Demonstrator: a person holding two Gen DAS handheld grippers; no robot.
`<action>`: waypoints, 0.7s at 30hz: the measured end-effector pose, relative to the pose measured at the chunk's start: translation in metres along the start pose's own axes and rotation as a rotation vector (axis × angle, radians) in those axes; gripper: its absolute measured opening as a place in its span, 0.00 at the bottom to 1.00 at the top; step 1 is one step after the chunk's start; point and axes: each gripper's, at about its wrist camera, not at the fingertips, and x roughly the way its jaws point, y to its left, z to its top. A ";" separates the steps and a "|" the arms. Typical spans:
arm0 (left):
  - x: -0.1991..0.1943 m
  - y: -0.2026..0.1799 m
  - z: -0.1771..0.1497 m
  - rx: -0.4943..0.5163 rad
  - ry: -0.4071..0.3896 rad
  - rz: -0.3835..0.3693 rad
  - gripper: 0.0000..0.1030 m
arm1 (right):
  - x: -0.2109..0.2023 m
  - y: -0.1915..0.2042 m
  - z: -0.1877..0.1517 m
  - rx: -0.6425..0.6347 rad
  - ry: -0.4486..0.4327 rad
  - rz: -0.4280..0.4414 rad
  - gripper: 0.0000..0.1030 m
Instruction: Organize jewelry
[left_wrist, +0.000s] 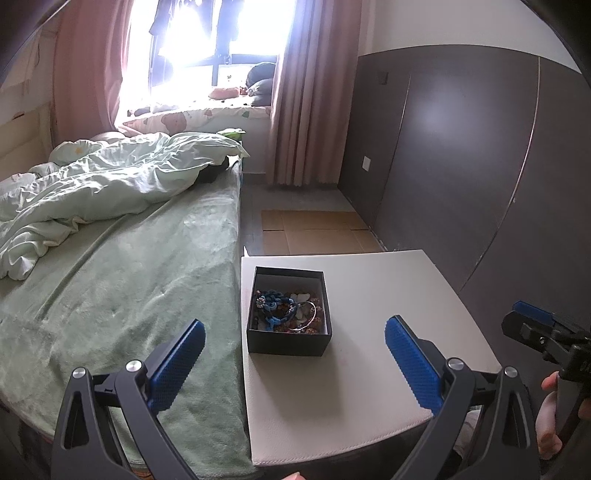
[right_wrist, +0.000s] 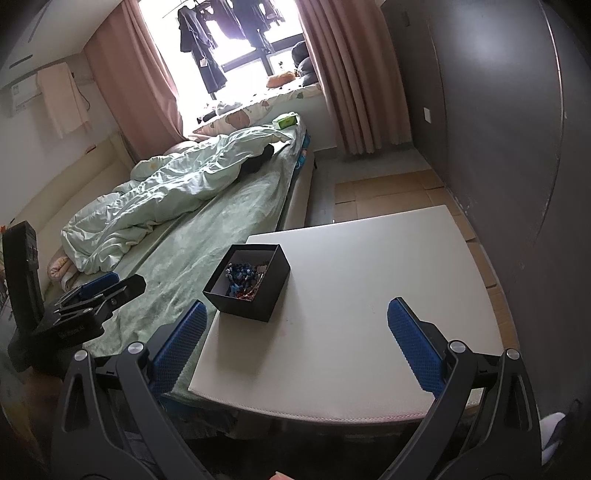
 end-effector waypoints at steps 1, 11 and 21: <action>0.000 0.000 0.000 0.001 0.002 0.000 0.92 | 0.001 0.000 0.000 -0.001 0.001 -0.001 0.95; 0.001 0.002 -0.001 -0.013 0.001 -0.005 0.92 | 0.000 0.002 0.001 -0.007 -0.001 -0.009 0.95; -0.004 0.003 -0.002 -0.017 -0.006 -0.014 0.92 | 0.000 0.001 0.002 -0.005 -0.002 -0.023 0.95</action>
